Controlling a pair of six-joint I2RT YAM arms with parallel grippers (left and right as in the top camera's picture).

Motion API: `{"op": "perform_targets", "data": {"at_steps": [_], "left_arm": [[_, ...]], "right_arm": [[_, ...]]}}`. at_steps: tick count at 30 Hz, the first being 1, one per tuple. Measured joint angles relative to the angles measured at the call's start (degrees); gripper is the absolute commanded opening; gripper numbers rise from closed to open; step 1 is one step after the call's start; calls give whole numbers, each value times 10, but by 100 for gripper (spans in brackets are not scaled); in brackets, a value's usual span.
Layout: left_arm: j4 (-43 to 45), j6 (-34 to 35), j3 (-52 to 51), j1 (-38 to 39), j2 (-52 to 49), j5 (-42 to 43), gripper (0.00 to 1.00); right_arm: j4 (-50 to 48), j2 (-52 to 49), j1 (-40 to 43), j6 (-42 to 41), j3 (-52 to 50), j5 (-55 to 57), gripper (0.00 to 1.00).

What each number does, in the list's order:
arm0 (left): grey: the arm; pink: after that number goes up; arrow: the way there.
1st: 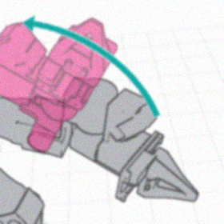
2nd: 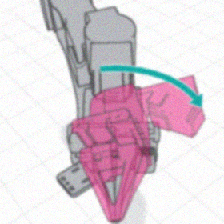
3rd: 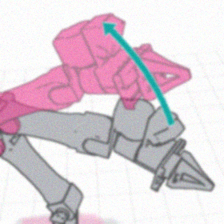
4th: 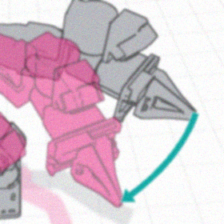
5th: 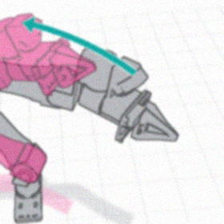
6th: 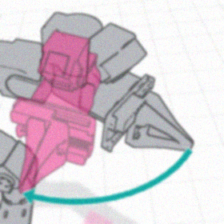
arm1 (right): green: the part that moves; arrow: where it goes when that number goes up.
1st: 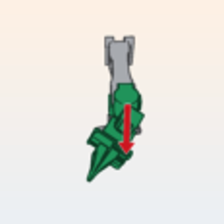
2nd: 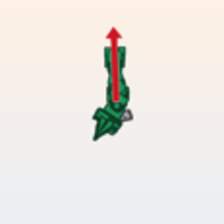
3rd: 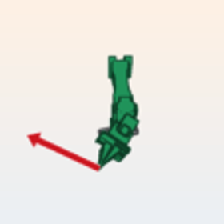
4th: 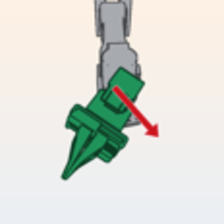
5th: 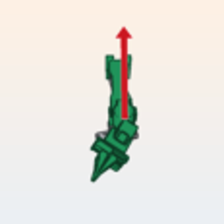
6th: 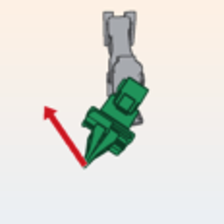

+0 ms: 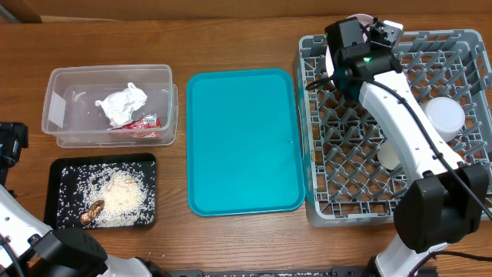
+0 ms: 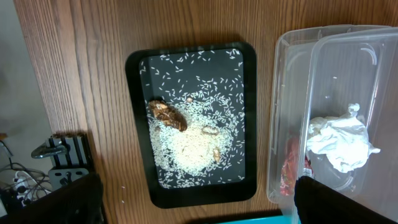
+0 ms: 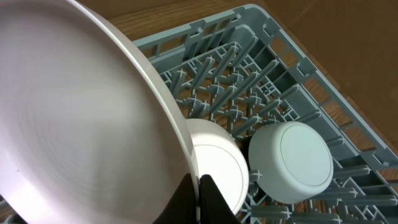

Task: Sort waste into correct bins and load items into the dishwasher
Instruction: 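Lower the plate upright into the rack slots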

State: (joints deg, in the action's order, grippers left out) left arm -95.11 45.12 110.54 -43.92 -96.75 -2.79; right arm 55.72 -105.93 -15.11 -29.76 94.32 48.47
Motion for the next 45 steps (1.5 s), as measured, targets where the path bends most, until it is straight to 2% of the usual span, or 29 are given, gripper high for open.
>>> {"op": "perform_targets", "data": {"at_steps": [19,45], "left_arm": [[0,0,0,0,0,0,100],[0,0,0,0,0,0,100]], "right_arm": [[15,0,-18,0,0,28,4],[-38,-21,-25,0,0,73,4]]}}
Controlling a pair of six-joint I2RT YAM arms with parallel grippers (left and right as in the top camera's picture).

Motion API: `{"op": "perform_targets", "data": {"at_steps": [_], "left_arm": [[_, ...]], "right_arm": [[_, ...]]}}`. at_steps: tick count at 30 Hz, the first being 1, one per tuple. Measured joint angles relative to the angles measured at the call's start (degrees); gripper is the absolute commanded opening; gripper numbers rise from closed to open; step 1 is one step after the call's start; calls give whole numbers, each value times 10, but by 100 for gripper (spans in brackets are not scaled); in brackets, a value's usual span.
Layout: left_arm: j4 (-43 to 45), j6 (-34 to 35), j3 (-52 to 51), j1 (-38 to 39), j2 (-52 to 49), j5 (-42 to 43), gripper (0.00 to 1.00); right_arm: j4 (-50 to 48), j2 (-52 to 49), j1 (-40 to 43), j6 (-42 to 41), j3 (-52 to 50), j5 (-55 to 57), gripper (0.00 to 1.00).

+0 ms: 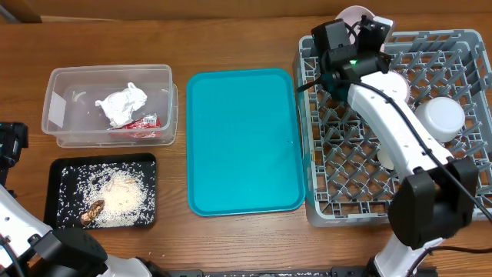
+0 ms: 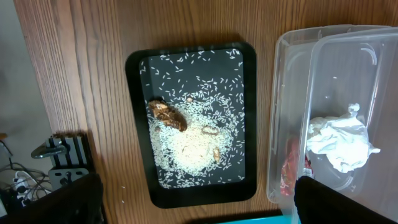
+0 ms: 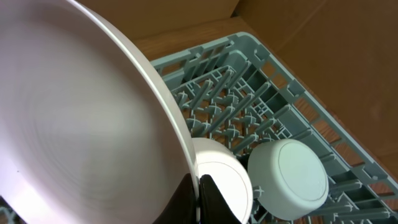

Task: Sort waste into correct bins and load items into the dishwasher
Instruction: 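Lower the plate upright into the rack slots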

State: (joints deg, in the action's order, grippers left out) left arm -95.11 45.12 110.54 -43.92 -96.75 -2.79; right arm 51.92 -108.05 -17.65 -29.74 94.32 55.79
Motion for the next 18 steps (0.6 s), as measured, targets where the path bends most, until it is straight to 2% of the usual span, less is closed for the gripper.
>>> {"op": "perform_targets", "data": {"at_steps": [8,10,12,15,16,18], "left_arm": [[0,0,0,0,0,0,100],[0,0,0,0,0,0,100],[0,0,0,0,0,0,100],[0,0,0,0,0,0,100],[0,0,0,0,0,0,100],[0,0,0,0,0,0,100]], "right_arm": [[1,-22,0,16,0,9,4],[2,-22,-1,19,0,12,10],[5,-22,-3,21,0,14,33],[16,-21,-10,25,0,8,83],[21,-21,-13,26,0,1,90],[38,-18,-19,26,0,-21,95]]}}
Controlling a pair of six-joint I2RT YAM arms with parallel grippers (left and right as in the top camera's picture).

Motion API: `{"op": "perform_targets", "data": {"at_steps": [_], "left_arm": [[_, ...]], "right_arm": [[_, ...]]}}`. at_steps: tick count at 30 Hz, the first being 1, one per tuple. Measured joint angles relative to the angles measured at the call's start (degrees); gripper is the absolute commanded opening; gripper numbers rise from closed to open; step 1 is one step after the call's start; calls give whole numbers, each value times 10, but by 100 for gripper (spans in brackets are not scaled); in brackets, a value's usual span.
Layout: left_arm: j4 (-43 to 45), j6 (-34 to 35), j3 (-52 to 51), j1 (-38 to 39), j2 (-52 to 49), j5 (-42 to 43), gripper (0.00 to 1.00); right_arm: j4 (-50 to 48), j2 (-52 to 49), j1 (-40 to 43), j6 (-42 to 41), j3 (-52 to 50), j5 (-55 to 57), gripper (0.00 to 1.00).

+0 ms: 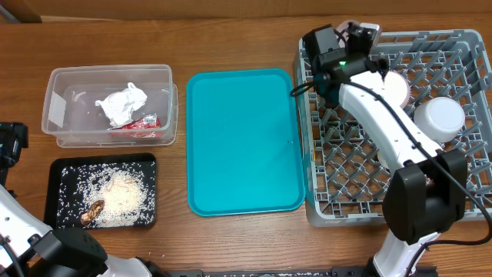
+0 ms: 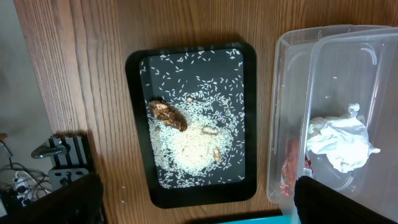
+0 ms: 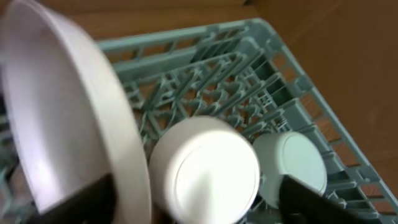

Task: Sort waste into correct bins and load items into the dishwasher
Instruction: 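Lower the plate upright into the rack slots, then release the plate and pull the right gripper back toward front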

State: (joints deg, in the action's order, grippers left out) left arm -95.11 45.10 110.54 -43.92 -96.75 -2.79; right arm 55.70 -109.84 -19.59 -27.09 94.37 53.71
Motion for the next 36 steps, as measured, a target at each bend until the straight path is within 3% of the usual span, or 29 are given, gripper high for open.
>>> {"op": "perform_targets", "data": {"at_steps": [6,19,26,36], "left_arm": [[0,0,0,0,0,0,100],[0,0,0,0,0,0,100],[0,0,0,0,0,0,100],[0,0,0,0,0,0,100]], "right_arm": [[57,42,-6,-41,4,-80,100],[183,322,-6,-85,28,-276,100],[270,367,-6,-89,28,-357,100],[319,452,-6,-89,10,-393,100]]}}
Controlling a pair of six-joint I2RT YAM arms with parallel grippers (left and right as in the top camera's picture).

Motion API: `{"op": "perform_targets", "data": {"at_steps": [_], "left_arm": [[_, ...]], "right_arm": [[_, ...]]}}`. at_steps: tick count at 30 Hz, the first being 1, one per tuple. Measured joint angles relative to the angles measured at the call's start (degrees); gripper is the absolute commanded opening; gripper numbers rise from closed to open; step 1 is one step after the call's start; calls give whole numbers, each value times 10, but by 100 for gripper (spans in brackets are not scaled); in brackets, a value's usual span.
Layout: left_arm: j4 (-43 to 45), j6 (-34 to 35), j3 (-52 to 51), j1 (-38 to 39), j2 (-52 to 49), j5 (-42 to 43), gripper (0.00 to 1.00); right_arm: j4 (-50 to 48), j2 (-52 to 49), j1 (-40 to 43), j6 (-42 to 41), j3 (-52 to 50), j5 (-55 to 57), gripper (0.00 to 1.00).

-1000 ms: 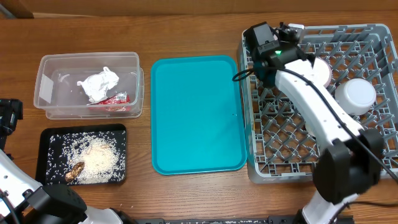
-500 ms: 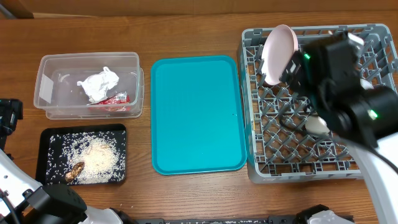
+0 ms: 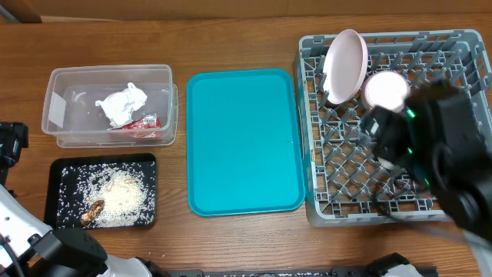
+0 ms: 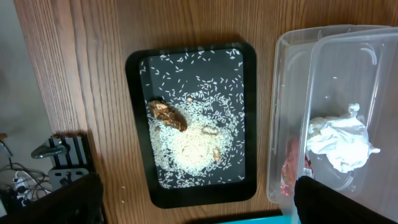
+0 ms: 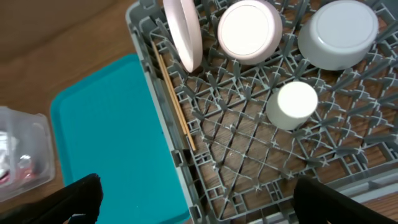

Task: Sort waste into correct bins and load items into the dishwasher
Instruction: 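Release the plate and pull the right gripper back toward front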

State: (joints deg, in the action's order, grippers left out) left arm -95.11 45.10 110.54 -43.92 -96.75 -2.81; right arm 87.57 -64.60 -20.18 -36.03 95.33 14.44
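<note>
The pink plate [image 3: 344, 65] [image 5: 183, 31] stands on edge in the far-left corner of the grey dishwasher rack [image 3: 461, 42] [image 5: 249, 168]. Nothing holds it. Beside it lie a pinkish bowl [image 5: 250, 30], a white bowl [image 5: 337, 34] and a white cup [image 5: 296, 102]. Wooden chopsticks [image 5: 174, 99] lie along the rack's left wall. My right gripper [image 5: 199, 211] is open and empty, high above the rack; its arm [image 3: 430, 146] shows blurred. My left gripper [image 4: 193, 211] is open and empty above the black tray of rice [image 4: 193, 118] [image 3: 100, 192].
A clear bin [image 3: 111, 104] [image 4: 336, 112] holds crumpled white paper [image 4: 339, 140] and a red wrapper [image 4: 292, 168]. A teal tray [image 3: 246, 142] [image 5: 106, 149] lies between the bins and the rack. A brown food scrap [image 4: 168, 115] sits in the rice.
My right gripper was close behind the plate at the rack's far-left corner, jaws apart. Now it is high over the rack's middle, and the plate stands alone. The left arm has not moved.
My right gripper was shut on the pink plate over the rack's far-left corner, and still shut on it a moment later. Then its jaws stood apart with the plate set in the rack. Now it is drawn back and empty.
</note>
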Motion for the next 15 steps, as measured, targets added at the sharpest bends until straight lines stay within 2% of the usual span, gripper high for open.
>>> {"op": "perform_targets", "data": {"at_steps": [7,15], "left_arm": [[0,0,0,0,0,0,100],[0,0,0,0,0,0,100]], "right_arm": [[1,105,0,0,-65,-4,100],[-59,122,0,0,-166,-5,100]]}}
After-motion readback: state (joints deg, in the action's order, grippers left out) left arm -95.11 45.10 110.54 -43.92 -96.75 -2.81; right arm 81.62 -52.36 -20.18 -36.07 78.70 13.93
